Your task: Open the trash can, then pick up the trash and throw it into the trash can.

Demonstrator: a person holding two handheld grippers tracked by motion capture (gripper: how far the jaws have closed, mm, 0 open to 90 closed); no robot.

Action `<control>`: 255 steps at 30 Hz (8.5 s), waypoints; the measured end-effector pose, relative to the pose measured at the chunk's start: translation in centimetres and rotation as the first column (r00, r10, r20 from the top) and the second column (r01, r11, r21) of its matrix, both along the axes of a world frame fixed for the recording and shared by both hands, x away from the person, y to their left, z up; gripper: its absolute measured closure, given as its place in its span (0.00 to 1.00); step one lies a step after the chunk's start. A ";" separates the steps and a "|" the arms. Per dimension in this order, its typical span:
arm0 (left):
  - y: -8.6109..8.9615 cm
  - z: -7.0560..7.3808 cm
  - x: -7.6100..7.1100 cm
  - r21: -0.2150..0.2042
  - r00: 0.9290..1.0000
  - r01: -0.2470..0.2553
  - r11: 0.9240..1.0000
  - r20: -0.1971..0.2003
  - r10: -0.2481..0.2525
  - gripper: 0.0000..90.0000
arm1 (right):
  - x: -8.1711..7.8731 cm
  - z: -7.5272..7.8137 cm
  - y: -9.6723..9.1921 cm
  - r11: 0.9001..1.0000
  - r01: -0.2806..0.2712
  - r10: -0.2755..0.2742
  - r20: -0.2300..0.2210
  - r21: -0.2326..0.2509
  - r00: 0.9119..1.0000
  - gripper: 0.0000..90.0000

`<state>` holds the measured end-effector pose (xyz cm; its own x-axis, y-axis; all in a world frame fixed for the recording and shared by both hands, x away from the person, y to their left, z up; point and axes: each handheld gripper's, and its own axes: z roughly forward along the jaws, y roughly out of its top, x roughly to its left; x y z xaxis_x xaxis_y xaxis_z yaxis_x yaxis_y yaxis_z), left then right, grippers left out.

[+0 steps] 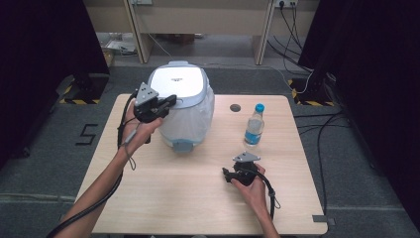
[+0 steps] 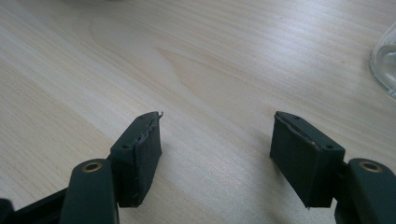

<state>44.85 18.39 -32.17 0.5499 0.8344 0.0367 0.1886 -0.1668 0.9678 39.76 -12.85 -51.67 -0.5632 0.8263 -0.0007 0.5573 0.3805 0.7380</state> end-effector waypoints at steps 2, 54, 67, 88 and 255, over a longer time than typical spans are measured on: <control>0.1 0.1 0.1 -0.003 1.000 0.008 1.000 -0.018 -0.008 1.00 | 0.0 0.0 0.0 1.000 -0.001 0.001 0.001 0.000 1.000 0.37; 5.1 -7.3 -6.6 -0.135 0.988 0.026 0.991 -0.147 -0.046 0.16 | 0.1 -0.1 0.2 1.000 -0.019 0.019 0.001 -0.004 1.000 0.31; 6.7 -13.1 -6.9 -0.138 0.985 -0.010 0.990 -0.171 -0.014 0.16 | 0.1 -0.1 0.2 1.000 -0.023 0.023 -0.001 -0.006 1.000 0.30; 7.3 -20.0 -6.5 0.127 0.928 -0.046 0.991 -0.362 0.090 0.17 | 0.1 -0.1 0.2 1.000 -0.009 0.009 -0.004 -0.009 1.000 0.27; 7.4 -20.3 -6.3 0.196 0.905 -0.030 0.980 -0.411 0.110 0.16 | 13.5 25.0 14.5 0.950 -0.196 0.139 0.237 0.241 0.962 0.38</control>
